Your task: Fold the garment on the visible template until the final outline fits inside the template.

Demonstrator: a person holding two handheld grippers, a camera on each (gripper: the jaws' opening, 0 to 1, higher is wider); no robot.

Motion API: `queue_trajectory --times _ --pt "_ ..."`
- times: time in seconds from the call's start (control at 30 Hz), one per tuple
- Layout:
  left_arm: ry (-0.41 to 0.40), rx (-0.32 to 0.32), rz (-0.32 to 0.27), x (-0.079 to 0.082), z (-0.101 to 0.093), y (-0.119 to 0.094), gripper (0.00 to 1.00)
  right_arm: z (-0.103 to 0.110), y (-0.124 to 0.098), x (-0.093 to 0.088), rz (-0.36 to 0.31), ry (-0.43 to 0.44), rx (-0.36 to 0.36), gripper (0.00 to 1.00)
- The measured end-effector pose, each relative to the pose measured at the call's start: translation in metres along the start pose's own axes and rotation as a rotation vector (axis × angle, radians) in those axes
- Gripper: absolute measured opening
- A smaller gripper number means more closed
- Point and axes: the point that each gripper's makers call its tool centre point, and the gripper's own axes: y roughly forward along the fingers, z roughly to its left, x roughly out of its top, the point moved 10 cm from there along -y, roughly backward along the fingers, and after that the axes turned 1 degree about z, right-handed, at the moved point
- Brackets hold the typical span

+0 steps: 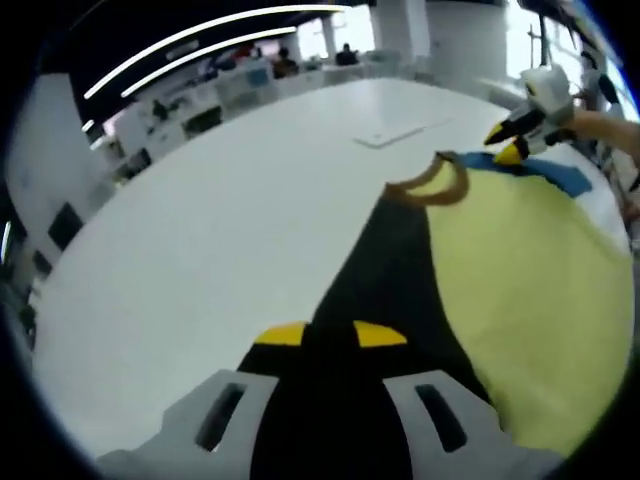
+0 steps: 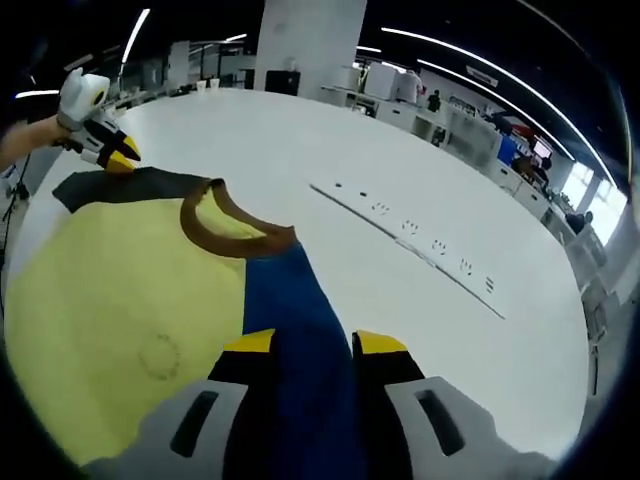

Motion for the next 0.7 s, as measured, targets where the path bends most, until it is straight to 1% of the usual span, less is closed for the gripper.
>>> queue_trajectory --times 0.07,0.1,0.13,0.23,0.27,0.3,0.33,0.37,0.43,0.5,0.57,0.63,0.7 --pt "0.006 -0.017 0.003 0.001 -0.005 -0.006 0.20 0.002 -0.004 0.002 -0.014 0.000 0.000 0.31" --pt "0.006 -0.017 0.001 0.001 -0.008 -0.008 0.20 0.002 -0.005 0.003 -0.018 0.000 -0.002 0.31" --pt "0.010 -0.030 0.000 0.002 -0.013 -0.014 0.21 0.003 -0.010 0.005 -0.027 0.006 -0.002 0.32" --pt "0.012 -0.086 0.002 0.003 -0.016 -0.015 0.24 0.003 -0.012 0.006 -0.028 0.020 0.015 0.40" --pt "0.013 -0.090 0.004 0.003 -0.018 -0.016 0.25 0.005 -0.014 0.007 -0.028 0.021 0.020 0.44" --pt "0.018 -0.094 0.011 0.006 -0.017 -0.014 0.26 0.005 -0.016 0.007 -0.029 0.018 0.020 0.44" --pt "0.024 -0.098 0.015 0.006 -0.018 -0.015 0.26 0.011 -0.023 0.006 -0.033 0.009 0.012 0.44" --pt "0.028 -0.101 0.017 0.007 -0.021 -0.016 0.27 0.011 -0.025 0.007 -0.036 0.005 0.011 0.44" --pt "0.025 -0.111 0.018 0.008 -0.024 -0.022 0.30 0.012 -0.028 0.007 -0.036 0.004 0.019 0.48" --pt "0.021 -0.116 0.013 0.010 -0.033 -0.030 0.33 0.018 -0.034 0.006 -0.032 0.003 0.035 0.53" --pt "0.023 -0.129 0.006 0.009 -0.036 -0.032 0.33 0.023 -0.040 0.005 -0.031 -0.006 0.046 0.57" --pt "0.019 -0.136 0.004 0.011 -0.047 -0.040 0.34 0.026 -0.043 0.004 -0.026 -0.011 0.055 0.60" --pt "0.027 -0.144 0.005 0.012 -0.054 -0.050 0.39 0.029 -0.048 0.003 -0.024 -0.007 0.068 0.64"
